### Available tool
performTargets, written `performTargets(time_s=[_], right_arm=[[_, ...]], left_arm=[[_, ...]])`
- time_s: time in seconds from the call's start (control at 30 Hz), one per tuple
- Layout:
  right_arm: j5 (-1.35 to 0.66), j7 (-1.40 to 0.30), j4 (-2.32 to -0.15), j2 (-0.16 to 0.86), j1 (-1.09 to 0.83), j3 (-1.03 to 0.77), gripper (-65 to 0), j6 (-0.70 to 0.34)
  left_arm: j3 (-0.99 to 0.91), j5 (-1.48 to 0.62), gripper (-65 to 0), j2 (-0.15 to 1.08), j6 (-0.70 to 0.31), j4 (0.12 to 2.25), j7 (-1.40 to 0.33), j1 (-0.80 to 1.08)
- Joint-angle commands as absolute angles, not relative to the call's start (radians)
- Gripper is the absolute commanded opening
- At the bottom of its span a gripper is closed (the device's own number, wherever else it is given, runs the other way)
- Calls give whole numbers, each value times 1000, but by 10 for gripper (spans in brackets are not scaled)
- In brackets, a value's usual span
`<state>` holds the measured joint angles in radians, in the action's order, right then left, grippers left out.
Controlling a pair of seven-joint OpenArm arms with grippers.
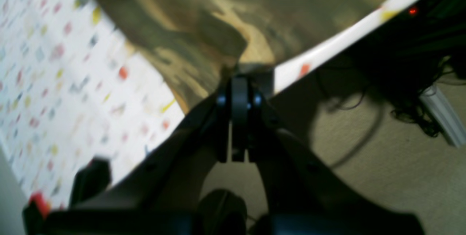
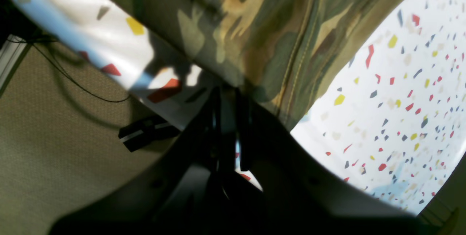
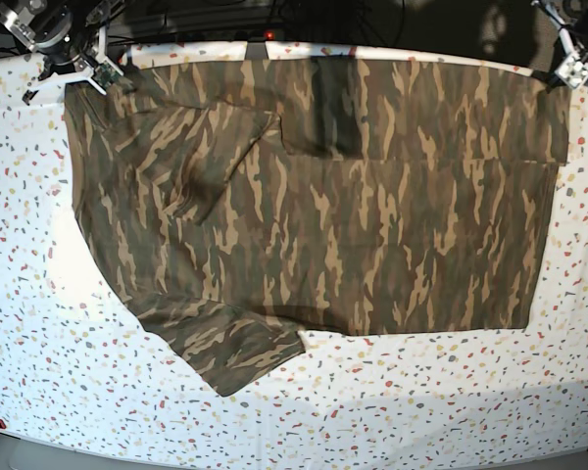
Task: Fold the T-shirt properly
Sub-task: 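Release the collar and move both grippers down to the hem corners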
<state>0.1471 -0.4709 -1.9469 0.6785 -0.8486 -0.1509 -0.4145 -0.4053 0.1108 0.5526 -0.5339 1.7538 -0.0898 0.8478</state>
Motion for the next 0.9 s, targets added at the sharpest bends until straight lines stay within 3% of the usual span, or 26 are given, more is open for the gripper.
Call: performTargets(time_s=[0.0, 0.27, 0.4, 0.47, 0.77, 0.87], right_arm=[[146, -458, -1964, 692, -854, -160, -650, -403], [144, -514, -1964, 692, -854, -160, -650, -436], [80, -602, -1964, 693, -854, -160, -462, -439], [57, -611, -1964, 693, -854, -160, -426, -439], [44, -598, -2038, 693, -853, -220, -426, -430], [-28, -478, -2052, 693, -839, -293, -426, -392]], left_arm=[[-439, 103, -650, 557, -527, 1768, -75, 863], [-546, 8, -650, 535, -527, 1769, -30, 880], [-549, 6, -439, 535, -527, 1769, -85, 880], [-550, 7, -388, 535, -527, 1769, -114, 880], [-571, -1, -385, 535, -527, 1783, -127, 874], [-607, -91, -385, 535, -527, 1801, -127, 840]])
